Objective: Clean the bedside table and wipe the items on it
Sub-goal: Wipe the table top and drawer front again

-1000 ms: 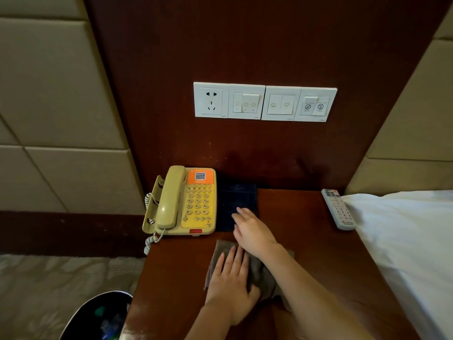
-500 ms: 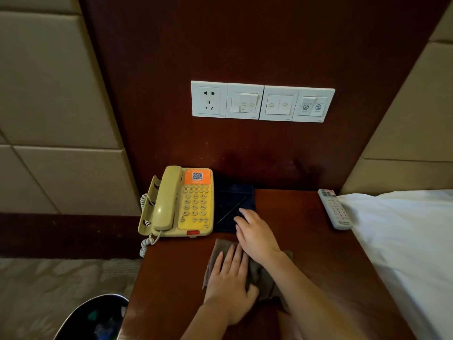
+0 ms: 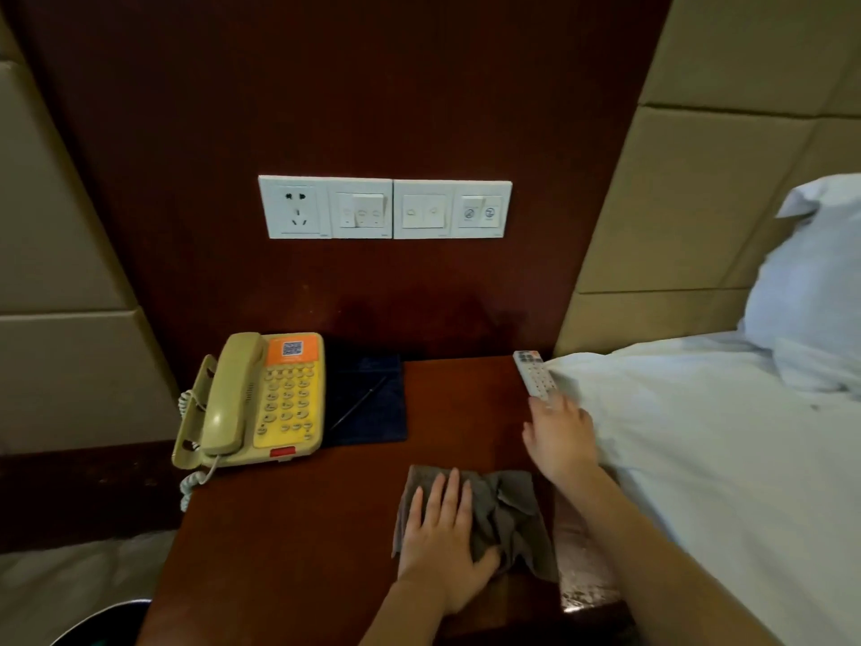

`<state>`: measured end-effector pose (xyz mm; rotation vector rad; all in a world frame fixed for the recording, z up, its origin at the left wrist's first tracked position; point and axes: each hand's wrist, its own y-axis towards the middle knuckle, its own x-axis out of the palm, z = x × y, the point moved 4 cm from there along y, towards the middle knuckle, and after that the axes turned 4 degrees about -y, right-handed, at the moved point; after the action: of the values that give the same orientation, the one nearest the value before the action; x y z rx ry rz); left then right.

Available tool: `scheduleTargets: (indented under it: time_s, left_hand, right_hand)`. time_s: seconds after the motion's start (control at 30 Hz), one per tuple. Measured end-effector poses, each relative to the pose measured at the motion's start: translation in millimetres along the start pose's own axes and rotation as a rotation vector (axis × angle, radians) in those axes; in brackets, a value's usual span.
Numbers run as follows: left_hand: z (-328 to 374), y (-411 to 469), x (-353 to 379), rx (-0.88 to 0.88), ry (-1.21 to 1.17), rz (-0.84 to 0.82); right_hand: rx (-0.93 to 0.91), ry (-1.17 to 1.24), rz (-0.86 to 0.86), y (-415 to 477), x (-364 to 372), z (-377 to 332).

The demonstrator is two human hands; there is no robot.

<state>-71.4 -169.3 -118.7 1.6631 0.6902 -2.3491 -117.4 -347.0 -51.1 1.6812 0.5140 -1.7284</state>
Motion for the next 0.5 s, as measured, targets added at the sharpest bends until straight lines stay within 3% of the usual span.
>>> scheduleTargets:
  time_s: [0.2,0.5]
  left_hand:
    - [4,41,-5,-0.071,0.078,0.042]
    - [-2,140,-41,-0.17,0.07,0.099]
  right_hand:
    - [0.086,0.02,-0.154,18,18,35]
    - [0.079,0.078,-0.175,78,46,37]
